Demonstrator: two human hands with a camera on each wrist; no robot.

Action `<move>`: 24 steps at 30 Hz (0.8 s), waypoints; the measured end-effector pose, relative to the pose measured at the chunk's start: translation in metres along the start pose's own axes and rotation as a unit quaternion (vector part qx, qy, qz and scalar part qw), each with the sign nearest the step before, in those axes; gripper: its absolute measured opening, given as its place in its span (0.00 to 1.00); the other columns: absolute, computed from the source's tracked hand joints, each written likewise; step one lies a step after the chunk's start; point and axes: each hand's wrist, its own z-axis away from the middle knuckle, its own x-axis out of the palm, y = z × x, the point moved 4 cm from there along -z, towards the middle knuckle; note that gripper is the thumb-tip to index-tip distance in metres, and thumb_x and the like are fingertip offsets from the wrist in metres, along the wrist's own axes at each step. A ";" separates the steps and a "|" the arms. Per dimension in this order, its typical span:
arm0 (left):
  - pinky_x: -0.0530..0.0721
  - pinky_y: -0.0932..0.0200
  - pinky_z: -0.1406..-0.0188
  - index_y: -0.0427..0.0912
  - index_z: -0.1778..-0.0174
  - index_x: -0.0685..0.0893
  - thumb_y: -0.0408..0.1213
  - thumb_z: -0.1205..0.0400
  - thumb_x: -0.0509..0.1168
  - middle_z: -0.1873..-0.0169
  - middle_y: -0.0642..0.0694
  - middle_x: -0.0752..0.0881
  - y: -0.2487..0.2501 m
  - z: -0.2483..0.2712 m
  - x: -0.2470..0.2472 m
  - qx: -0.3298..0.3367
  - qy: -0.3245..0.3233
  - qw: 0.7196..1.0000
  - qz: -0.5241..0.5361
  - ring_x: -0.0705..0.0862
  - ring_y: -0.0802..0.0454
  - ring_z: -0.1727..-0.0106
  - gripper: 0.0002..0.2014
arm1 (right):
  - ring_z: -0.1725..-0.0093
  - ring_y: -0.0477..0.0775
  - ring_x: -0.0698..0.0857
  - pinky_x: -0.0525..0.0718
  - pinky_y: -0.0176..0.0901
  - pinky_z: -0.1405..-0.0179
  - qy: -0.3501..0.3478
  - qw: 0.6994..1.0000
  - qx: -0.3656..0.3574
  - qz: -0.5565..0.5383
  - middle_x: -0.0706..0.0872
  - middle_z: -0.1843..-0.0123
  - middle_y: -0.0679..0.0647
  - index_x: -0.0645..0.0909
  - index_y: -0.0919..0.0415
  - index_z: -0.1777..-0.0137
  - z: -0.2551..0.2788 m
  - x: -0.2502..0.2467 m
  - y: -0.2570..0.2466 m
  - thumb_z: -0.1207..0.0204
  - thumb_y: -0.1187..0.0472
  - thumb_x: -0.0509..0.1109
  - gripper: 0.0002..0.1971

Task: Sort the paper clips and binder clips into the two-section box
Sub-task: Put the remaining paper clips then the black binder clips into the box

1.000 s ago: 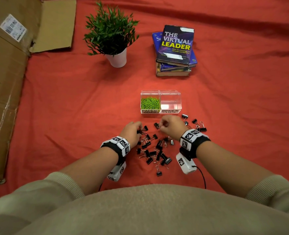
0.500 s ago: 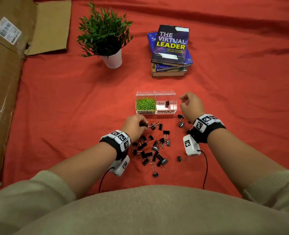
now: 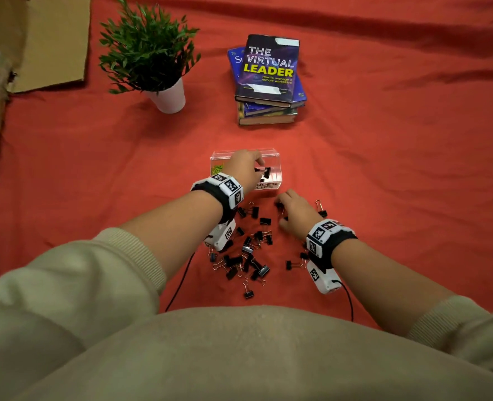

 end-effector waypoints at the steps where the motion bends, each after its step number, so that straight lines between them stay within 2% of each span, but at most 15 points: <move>1: 0.82 0.57 0.50 0.46 0.44 0.84 0.32 0.22 0.67 0.38 0.45 0.79 -0.001 0.005 0.001 0.010 0.008 1.000 -0.016 0.83 0.47 0.47 0.12 | 0.44 0.63 0.79 0.79 0.50 0.49 -0.004 1.000 -0.007 -0.004 0.74 0.38 0.58 0.72 0.61 0.36 0.000 0.001 -0.002 0.31 0.66 0.70 0.23; 2: 0.83 0.56 0.51 0.47 0.44 0.83 0.33 0.22 0.67 0.38 0.46 0.77 -0.003 0.011 0.003 0.020 0.020 0.999 -0.029 0.82 0.48 0.48 0.11 | 0.46 0.62 0.80 0.78 0.48 0.52 -0.011 1.000 -0.013 -0.010 0.74 0.39 0.58 0.72 0.61 0.38 0.001 0.002 -0.003 0.32 0.66 0.71 0.22; 4: 0.84 0.53 0.52 0.46 0.48 0.81 0.35 0.22 0.67 0.43 0.47 0.76 -0.007 0.027 0.013 0.036 0.027 0.998 -0.039 0.82 0.49 0.50 0.08 | 0.47 0.60 0.81 0.79 0.46 0.53 -0.023 0.999 -0.025 -0.019 0.78 0.42 0.57 0.73 0.60 0.41 0.001 0.004 -0.002 0.31 0.64 0.71 0.19; 6: 0.85 0.53 0.49 0.47 0.50 0.81 0.35 0.22 0.66 0.47 0.48 0.77 -0.016 0.041 0.029 0.042 -0.007 0.997 -0.061 0.81 0.49 0.48 0.06 | 0.47 0.57 0.81 0.77 0.44 0.52 -0.030 0.998 -0.047 -0.013 0.81 0.44 0.55 0.75 0.59 0.43 0.001 0.006 -0.004 0.30 0.64 0.71 0.16; 8: 0.85 0.49 0.47 0.48 0.45 0.80 0.35 0.21 0.65 0.44 0.47 0.78 -0.028 0.052 0.047 0.036 -0.044 0.994 -0.096 0.79 0.47 0.42 0.10 | 0.50 0.55 0.81 0.75 0.42 0.53 -0.036 0.997 -0.062 -0.006 0.81 0.48 0.54 0.78 0.61 0.44 0.001 0.006 -0.008 0.29 0.64 0.70 0.13; 11: 0.84 0.45 0.48 0.53 0.32 0.75 0.37 0.21 0.65 0.39 0.44 0.74 -0.042 0.061 0.067 0.030 -0.061 0.989 -0.134 0.73 0.43 0.36 0.21 | 0.57 0.52 0.78 0.74 0.40 0.56 -0.033 0.997 -0.045 -0.047 0.80 0.57 0.52 0.81 0.64 0.50 0.002 0.006 -0.007 0.30 0.66 0.71 0.09; 13: 0.84 0.45 0.49 0.55 0.30 0.75 0.37 0.20 0.65 0.39 0.43 0.72 -0.046 0.063 0.073 0.024 -0.058 0.989 -0.132 0.72 0.43 0.36 0.21 | 0.62 0.52 0.80 0.76 0.40 0.60 -0.017 0.994 -0.009 -0.108 0.82 0.62 0.52 0.82 0.62 0.55 0.002 0.002 -0.003 0.32 0.67 0.72 0.06; 15: 0.84 0.44 0.50 0.52 0.34 0.77 0.33 0.21 0.64 0.41 0.42 0.72 -0.047 0.061 0.075 0.024 -0.054 0.989 -0.137 0.73 0.41 0.38 0.19 | 0.65 0.49 0.80 0.78 0.39 0.65 0.003 0.984 0.027 -0.178 0.84 0.64 0.51 0.83 0.59 0.58 0.000 -0.010 -0.004 0.32 0.67 0.74 0.04; 19: 0.83 0.42 0.48 0.45 0.38 0.77 0.31 0.22 0.65 0.43 0.39 0.74 -0.049 0.058 0.075 0.029 -0.059 0.988 -0.138 0.75 0.38 0.40 0.16 | 0.70 0.46 0.81 0.83 0.43 0.68 0.081 0.961 0.031 -0.263 0.84 0.68 0.49 0.81 0.52 0.64 -0.021 -0.054 -0.017 0.32 0.68 0.73 0.09; 20: 0.83 0.42 0.48 0.44 0.38 0.77 0.30 0.22 0.65 0.43 0.39 0.74 -0.050 0.057 0.074 0.029 -0.061 0.989 -0.131 0.75 0.38 0.41 0.16 | 0.71 0.46 0.80 0.82 0.42 0.69 0.100 0.959 0.031 -0.262 0.83 0.69 0.49 0.81 0.53 0.63 -0.028 -0.064 -0.021 0.33 0.68 0.73 0.08; 23: 0.82 0.41 0.47 0.40 0.41 0.76 0.29 0.23 0.63 0.45 0.38 0.75 -0.051 0.058 0.073 0.032 -0.064 0.990 -0.120 0.76 0.36 0.42 0.15 | 0.72 0.43 0.78 0.73 0.24 0.76 0.126 0.963 0.031 -0.234 0.80 0.71 0.47 0.81 0.57 0.60 -0.045 -0.080 -0.030 0.31 0.67 0.73 0.05; 24: 0.82 0.41 0.47 0.40 0.43 0.77 0.28 0.24 0.63 0.45 0.38 0.75 -0.051 0.058 0.073 0.033 -0.062 0.991 -0.114 0.77 0.36 0.43 0.14 | 0.73 0.41 0.77 0.71 0.22 0.77 0.125 0.966 0.032 -0.225 0.79 0.72 0.45 0.81 0.58 0.59 -0.049 -0.082 -0.031 0.30 0.66 0.73 0.04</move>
